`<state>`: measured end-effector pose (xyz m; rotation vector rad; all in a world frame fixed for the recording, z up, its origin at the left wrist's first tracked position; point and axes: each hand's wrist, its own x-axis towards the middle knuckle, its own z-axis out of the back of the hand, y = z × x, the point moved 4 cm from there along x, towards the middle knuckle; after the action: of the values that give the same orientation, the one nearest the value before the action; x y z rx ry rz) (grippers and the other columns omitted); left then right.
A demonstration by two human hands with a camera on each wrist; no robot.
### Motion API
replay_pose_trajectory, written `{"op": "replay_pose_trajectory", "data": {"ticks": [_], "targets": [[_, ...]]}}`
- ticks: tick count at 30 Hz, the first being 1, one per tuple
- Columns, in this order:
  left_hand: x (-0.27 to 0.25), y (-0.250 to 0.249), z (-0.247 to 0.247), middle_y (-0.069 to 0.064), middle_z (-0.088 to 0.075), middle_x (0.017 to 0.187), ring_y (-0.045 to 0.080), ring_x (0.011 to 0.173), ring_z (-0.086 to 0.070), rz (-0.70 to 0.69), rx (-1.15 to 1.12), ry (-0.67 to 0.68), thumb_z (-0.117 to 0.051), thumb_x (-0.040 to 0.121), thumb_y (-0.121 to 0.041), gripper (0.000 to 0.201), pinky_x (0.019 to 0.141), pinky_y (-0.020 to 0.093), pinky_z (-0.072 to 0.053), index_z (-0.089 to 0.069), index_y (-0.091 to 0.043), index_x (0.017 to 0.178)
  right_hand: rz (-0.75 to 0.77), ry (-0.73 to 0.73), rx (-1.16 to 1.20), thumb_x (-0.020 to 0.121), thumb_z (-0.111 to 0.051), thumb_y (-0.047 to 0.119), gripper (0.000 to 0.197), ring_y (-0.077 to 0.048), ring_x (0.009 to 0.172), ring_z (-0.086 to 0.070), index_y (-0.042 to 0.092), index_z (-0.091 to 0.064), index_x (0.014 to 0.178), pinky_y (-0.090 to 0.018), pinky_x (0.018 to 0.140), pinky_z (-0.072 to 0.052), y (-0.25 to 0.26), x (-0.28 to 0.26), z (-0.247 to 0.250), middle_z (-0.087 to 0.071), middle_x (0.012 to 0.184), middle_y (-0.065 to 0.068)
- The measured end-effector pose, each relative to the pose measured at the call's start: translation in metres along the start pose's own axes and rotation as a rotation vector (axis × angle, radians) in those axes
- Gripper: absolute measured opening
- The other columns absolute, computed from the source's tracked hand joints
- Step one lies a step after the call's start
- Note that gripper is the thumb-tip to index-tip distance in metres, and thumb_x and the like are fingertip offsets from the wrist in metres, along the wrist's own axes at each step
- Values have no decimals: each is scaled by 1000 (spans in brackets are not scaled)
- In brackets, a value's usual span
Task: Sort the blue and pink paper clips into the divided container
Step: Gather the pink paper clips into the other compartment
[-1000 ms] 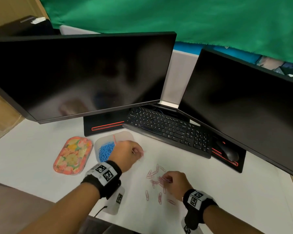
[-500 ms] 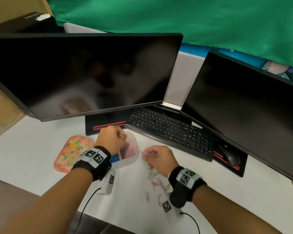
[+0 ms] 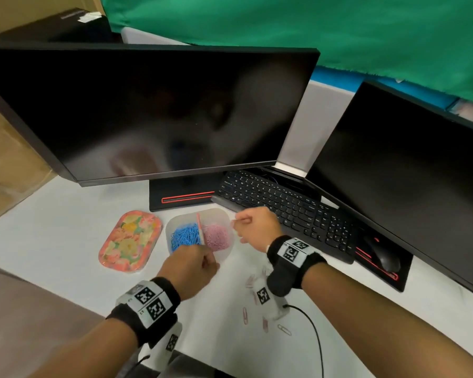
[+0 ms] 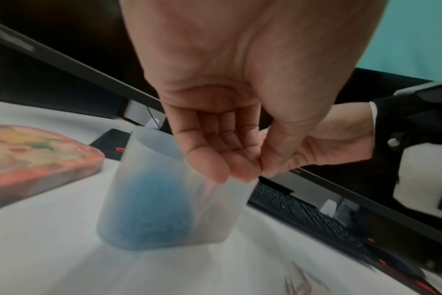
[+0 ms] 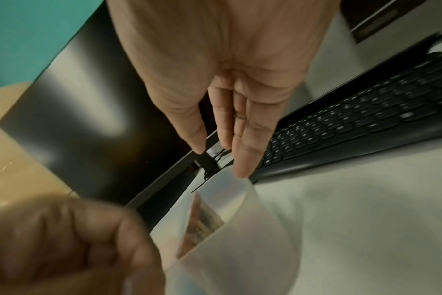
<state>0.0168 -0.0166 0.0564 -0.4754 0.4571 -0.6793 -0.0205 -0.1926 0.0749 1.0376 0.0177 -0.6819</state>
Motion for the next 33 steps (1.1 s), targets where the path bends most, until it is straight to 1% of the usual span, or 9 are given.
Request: {"op": "replay_pose_trajectory", "data": {"ticks": [4, 6, 8, 10, 13, 17, 20, 26, 33], "targets": [[1, -12, -30, -10, -68, 86, 12, 83, -64, -122, 27, 101, -57, 85, -29, 14, 77, 21, -49, -69, -25, 91, -7, -34, -202, 90, -46, 7, 34, -8, 68, -57, 29, -63, 70, -24, 71, -50, -49, -24, 36, -58, 73, 11], [3, -17, -51, -6, -65, 113, 14, 104, -60, -156, 138, 195, -53, 89, -33, 31, 93, 26, -46, -62, -25, 117, -81, 26, -402, 91, -42, 6, 32, -15, 101, -60, 22, -68, 102, -24, 92, -45, -87, -42, 38, -65, 107, 1], [5, -22, -70, -2, -50, 138, 17, 126, -48, -166, 228, 281, -50, 91, -33, 48, 106, 30, -38, -45, -22, 138, -184, 156, -474, 93, -42, 8, 54, -21, 141, -30, 15, -34, 145, -30, 115, -25, -124, -59, 28, -31, 154, -4], [8, -30, -83, 2, -34, 151, 20, 138, -35, -190, 260, 345, -48, 92, -27, 59, 112, 33, -32, -29, -16, 147, -114, 269, -549, 91, -40, 5, 69, -18, 148, -1, 19, -9, 152, -35, 121, -7, -143, -73, 11, 0, 161, -2], [10, -37, -101, 6, -10, 160, 21, 147, -14, -261, 323, 425, -49, 90, -18, 74, 119, 35, -21, -10, -12, 152, 90, 374, -654, 92, -36, 3, 73, -17, 147, 11, 19, 2, 152, -38, 121, 2, -144, -88, -10, 11, 160, -1], [6, -43, -116, 11, -2, 161, 22, 149, -3, -419, 395, 479, -53, 85, -11, 84, 122, 34, -11, -3, -9, 152, 230, 445, -613, 90, -38, 3, 73, -22, 144, -18, 26, -4, 152, -38, 120, -19, -144, -105, -20, -10, 159, 4], [-6, -42, -121, 5, -3, 161, 17, 149, -4, -510, 391, 541, -48, 86, -5, 80, 120, 27, -10, -4, -13, 153, 230, 450, -474, 89, -36, 4, 70, -15, 132, -41, 35, -19, 149, -18, 106, -32, -147, -122, -11, -30, 153, 10], [-17, -34, -105, -1, -22, 158, 19, 143, -26, -514, 314, 458, -44, 89, -10, 69, 116, 32, -28, -18, -24, 151, 20, 119, -434, 93, -41, 9, 59, -8, 141, -30, 24, -26, 149, -16, 114, -21, -175, -126, 25, -28, 154, 10], [-7, -20, -112, -2, -34, 133, 18, 120, -43, -307, 273, 401, -69, 79, -40, 74, 99, 35, -45, -31, -23, 140, -106, 83, -387, 85, -59, 20, 49, -12, 105, -52, 21, -45, 131, -25, 96, -44, -189, -133, 11, -45, 118, 5]]}}
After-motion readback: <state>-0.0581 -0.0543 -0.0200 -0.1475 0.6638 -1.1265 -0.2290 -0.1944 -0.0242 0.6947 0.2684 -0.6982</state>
